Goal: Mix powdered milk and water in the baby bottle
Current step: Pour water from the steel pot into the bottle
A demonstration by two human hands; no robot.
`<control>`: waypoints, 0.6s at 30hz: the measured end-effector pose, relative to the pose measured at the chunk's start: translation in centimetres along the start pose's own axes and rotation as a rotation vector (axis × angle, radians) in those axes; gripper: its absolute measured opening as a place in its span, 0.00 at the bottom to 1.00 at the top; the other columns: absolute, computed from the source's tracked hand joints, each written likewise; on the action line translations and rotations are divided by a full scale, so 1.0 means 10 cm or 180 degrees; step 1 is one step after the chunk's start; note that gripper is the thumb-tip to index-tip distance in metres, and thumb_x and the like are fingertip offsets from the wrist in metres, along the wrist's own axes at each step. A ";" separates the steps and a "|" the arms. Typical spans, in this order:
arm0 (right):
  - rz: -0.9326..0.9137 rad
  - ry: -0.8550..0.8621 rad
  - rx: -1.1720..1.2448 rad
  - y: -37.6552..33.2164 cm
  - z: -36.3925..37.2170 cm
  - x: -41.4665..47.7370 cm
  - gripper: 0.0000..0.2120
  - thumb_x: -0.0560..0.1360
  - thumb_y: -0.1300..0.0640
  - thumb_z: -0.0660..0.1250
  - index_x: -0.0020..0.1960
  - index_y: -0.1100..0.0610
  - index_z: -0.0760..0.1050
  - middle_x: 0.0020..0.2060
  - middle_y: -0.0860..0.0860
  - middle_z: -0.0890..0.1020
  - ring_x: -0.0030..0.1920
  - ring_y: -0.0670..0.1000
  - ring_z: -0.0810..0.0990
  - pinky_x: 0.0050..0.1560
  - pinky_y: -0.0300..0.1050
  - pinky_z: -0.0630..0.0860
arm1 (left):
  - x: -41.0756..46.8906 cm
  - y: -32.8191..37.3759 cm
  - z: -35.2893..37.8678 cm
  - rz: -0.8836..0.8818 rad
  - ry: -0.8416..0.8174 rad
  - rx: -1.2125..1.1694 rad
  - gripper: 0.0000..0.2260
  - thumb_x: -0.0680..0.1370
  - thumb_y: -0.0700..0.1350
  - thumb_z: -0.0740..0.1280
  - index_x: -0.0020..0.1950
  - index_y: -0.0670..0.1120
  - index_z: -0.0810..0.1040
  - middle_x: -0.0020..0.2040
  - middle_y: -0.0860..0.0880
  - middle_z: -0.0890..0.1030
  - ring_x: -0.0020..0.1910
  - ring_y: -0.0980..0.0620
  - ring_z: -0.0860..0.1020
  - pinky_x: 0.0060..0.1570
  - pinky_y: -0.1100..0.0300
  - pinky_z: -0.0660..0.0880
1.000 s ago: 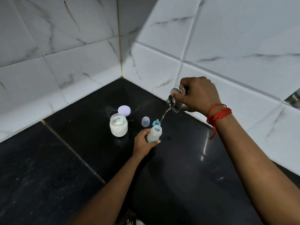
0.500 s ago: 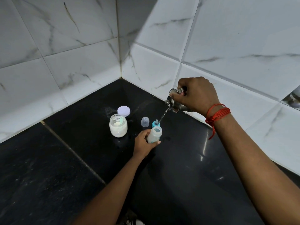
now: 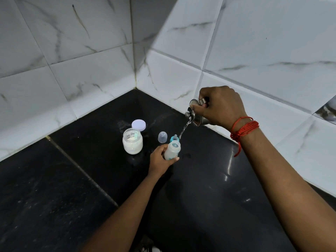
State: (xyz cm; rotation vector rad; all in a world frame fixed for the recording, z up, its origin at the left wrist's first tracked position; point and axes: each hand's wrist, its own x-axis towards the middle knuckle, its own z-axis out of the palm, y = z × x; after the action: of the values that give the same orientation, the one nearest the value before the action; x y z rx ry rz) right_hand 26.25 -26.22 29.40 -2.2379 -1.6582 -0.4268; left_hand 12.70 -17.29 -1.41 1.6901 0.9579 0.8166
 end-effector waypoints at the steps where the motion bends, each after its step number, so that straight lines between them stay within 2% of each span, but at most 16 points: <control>1: 0.0003 0.0004 -0.0003 0.00 0.00 0.00 0.14 0.72 0.45 0.68 0.37 0.54 0.73 0.31 0.51 0.78 0.38 0.58 0.76 0.37 0.45 0.67 | 0.00 -0.01 0.00 0.0003 0.0003 -0.0003 0.24 0.66 0.46 0.85 0.59 0.53 0.81 0.58 0.54 0.84 0.57 0.56 0.82 0.58 0.58 0.81; 18: 0.0025 -0.0057 -0.0090 -0.01 0.01 -0.03 0.14 0.72 0.46 0.69 0.36 0.55 0.72 0.32 0.52 0.78 0.38 0.59 0.76 0.36 0.44 0.64 | 0.02 -0.03 0.04 -0.0087 0.0017 0.0039 0.26 0.66 0.46 0.85 0.61 0.49 0.82 0.60 0.52 0.83 0.58 0.52 0.82 0.59 0.55 0.81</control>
State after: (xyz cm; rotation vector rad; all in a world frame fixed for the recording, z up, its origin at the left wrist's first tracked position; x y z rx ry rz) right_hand 26.10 -26.39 29.17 -2.2743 -1.6618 -0.4320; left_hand 13.05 -17.22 -1.78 1.6824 0.9895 0.7991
